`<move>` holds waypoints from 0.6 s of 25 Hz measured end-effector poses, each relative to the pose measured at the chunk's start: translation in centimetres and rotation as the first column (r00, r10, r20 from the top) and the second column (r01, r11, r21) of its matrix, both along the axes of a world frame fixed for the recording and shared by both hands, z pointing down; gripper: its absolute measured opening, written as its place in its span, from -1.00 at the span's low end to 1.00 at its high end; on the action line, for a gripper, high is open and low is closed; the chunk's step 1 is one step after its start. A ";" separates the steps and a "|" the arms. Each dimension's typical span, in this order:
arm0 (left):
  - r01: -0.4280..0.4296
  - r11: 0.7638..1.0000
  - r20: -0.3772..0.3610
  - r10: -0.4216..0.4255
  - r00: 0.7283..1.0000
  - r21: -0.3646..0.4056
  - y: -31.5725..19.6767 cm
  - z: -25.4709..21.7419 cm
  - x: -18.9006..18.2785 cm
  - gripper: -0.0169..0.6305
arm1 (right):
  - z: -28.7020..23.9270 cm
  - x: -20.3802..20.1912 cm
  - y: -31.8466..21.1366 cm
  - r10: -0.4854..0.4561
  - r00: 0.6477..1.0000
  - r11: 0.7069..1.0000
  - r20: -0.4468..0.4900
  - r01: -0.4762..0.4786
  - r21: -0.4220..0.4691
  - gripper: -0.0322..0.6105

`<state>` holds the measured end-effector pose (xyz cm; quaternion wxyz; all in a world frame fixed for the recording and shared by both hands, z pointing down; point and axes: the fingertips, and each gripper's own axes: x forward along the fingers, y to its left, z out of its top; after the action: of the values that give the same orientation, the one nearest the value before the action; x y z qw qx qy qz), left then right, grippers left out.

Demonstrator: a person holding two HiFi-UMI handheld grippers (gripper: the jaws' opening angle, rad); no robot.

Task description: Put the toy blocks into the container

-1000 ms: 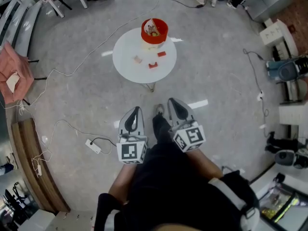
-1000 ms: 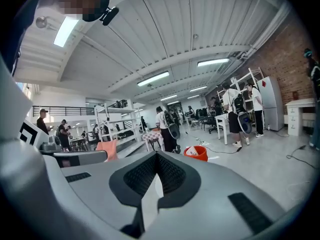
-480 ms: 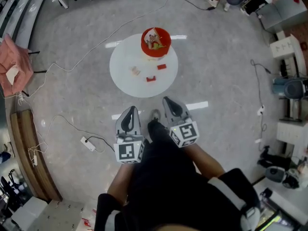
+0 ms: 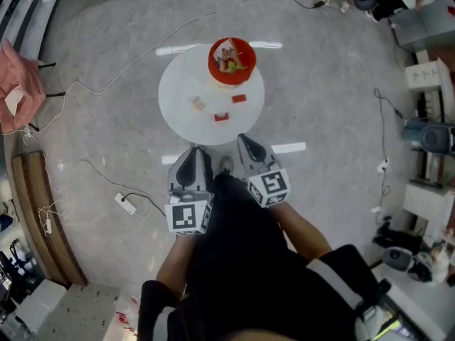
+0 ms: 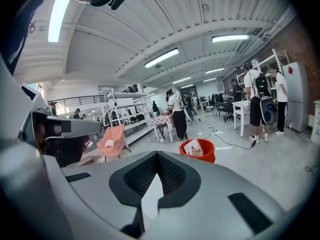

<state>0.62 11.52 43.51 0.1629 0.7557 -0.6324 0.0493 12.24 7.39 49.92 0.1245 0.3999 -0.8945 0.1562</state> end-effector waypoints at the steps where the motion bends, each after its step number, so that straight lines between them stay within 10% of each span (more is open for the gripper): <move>1: -0.003 1.000 -0.004 0.003 1.000 -0.001 -0.5 0.0 -0.1 -0.95 | 0.4 -0.2 -0.3 -0.001 1.000 1.000 -0.002 0.001 -0.006 -0.91; 15: -0.077 0.997 -0.040 0.076 0.996 -0.015 -9.6 1.4 -3.2 -0.95 | 8.4 -5.0 -6.0 -0.094 0.979 0.987 -0.182 0.067 -0.144 -0.91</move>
<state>-2.54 1.89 44.96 0.1795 0.7787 -0.5993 0.0459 7.28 1.41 58.29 0.2420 0.3667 -0.8813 0.1738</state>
